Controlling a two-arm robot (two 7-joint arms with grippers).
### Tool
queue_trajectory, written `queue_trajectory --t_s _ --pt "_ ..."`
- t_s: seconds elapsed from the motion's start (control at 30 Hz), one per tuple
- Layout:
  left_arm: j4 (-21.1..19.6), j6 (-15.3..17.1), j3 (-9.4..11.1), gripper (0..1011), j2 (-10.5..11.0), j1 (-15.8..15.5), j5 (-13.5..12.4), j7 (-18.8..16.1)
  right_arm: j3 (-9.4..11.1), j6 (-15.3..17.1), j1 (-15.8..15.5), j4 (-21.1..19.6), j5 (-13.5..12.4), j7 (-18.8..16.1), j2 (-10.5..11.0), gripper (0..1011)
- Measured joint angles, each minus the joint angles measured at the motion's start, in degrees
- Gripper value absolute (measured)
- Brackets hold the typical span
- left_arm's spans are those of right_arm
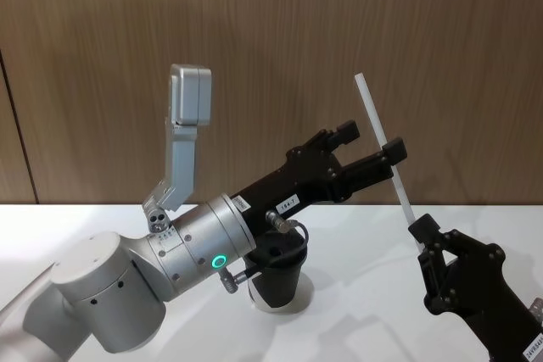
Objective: Pick up the straw with one hand, pass it to the other hand, and insert it into the cup.
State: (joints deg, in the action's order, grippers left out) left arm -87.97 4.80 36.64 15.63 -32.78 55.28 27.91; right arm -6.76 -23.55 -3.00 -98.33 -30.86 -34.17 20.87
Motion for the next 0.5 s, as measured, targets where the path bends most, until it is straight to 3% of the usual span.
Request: queue_trajectory --t_s 0.5 --pt "2.50 -0.28 0.28 1003 -0.69 -1.33 0.12 1.61 0.00 0.00 0.00 0.00 0.00 0.00 0.00 0"
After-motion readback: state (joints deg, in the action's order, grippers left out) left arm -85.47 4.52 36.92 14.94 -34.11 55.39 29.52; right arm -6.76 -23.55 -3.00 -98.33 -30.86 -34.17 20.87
